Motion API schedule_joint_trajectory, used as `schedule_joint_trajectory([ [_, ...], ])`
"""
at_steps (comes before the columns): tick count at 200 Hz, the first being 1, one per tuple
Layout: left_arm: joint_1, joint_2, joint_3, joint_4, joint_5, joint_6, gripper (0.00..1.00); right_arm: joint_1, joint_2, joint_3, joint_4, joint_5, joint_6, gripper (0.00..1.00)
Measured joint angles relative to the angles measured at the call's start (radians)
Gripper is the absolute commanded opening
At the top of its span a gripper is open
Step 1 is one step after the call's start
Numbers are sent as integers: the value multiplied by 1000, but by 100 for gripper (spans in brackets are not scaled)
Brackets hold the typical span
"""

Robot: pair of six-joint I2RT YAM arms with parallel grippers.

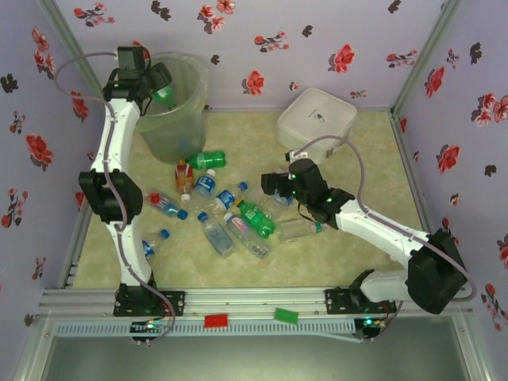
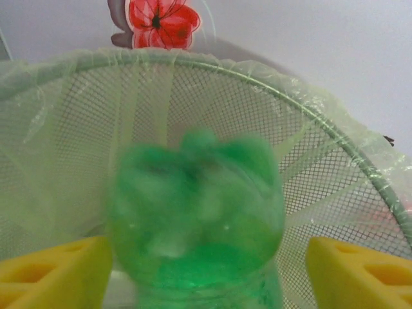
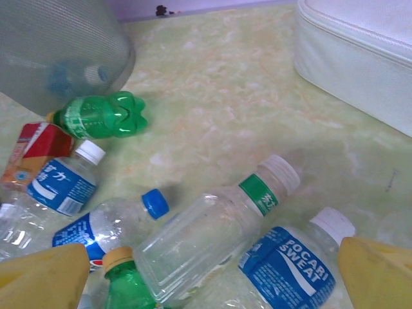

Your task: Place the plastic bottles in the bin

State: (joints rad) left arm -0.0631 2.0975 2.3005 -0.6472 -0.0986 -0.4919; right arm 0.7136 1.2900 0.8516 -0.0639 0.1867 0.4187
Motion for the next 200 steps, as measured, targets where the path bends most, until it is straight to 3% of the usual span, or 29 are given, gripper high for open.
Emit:
schedule_joint_trajectory([
  [41, -5, -41, 2, -15, -6, 27, 100, 0, -5, 3, -101, 55, 23, 100],
  [73, -54, -255, -224, 43, -6, 70, 100, 0, -15, 43, -243, 127, 81, 100],
  [105, -208, -591, -617, 245, 1, 100, 100, 0, -26, 87, -375, 194, 149, 100],
  [132, -335, -784, -906, 427, 16, 96, 100, 0, -27, 110, -505, 227, 239, 100],
  [168, -484, -883, -1221, 575, 20, 56, 100, 0, -28, 116, -659, 220, 378, 100],
  [200, -621, -886, -1383, 635, 21, 2, 100, -36, -64, 60, -676, 136, 518, 99],
])
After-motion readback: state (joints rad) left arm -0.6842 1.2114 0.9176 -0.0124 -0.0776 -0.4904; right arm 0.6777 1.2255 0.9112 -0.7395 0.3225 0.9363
